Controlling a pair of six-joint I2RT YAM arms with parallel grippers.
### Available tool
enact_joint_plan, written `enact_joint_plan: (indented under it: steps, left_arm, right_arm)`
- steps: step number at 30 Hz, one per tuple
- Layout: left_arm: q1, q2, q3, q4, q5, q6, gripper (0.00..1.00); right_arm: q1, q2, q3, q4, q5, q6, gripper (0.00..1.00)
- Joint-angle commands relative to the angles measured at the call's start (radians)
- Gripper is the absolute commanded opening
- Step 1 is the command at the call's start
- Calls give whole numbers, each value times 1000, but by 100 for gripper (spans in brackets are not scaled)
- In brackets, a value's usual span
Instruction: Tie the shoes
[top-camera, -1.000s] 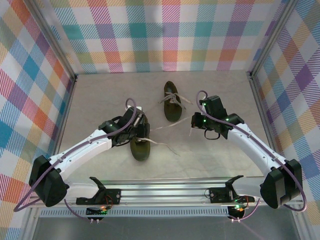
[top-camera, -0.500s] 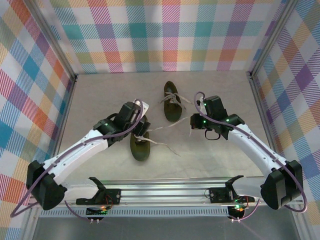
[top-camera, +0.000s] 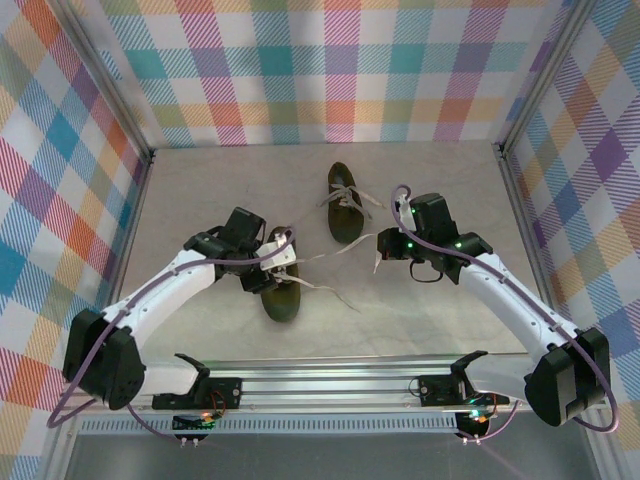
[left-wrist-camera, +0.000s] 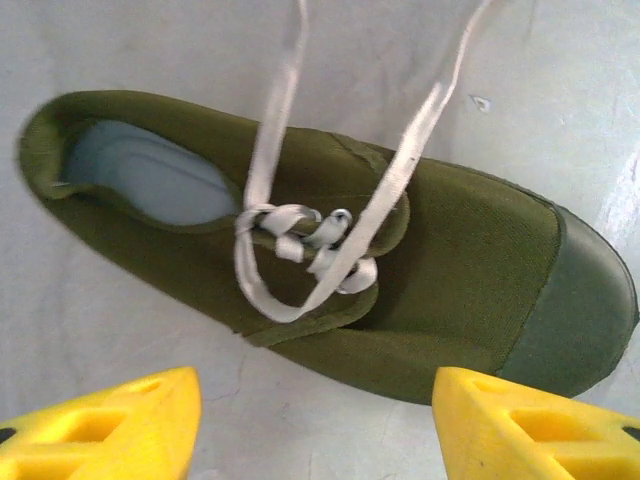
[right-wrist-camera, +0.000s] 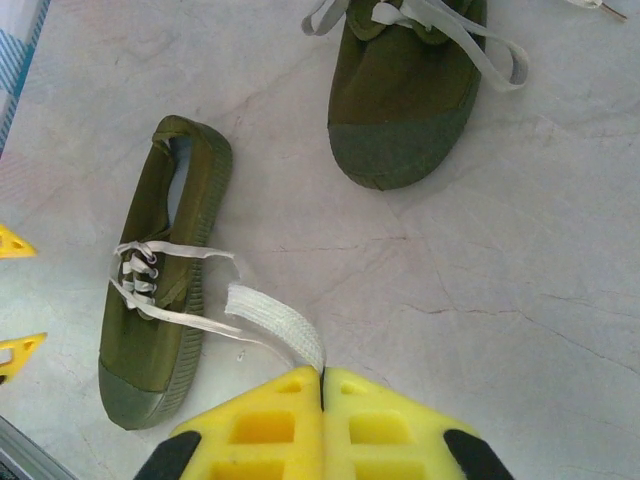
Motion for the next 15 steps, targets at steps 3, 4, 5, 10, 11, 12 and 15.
enact_joint_plan:
  steps: [3,4,5,10,11,12,15]
  left_arm:
    - [7,57,9,10,59,115,58]
    - [6,68,7,17,59,128,57]
    - [7,82,8,22,54,135,57]
    - [6,148,22,36,28,158,56]
    - [6,157,26,40,26,160,54]
    - [6,166,28,48,19,160,53]
    - [6,190,34,60,-2,171,50]
  right_arm:
    - [-6,-14,-14,17,-19,2,0]
    - [-6,-14,-15,18,-18,3,0]
    - [-6,-14,-17,17,-18,3,0]
    - [-7,-12,-22,15,-20,6,0]
    - [-6,-9,-21,16,-22,6,0]
    - [-6,-7,-21,13,-24,4,0]
    - [-6,-5,-20,13,-27,4,0]
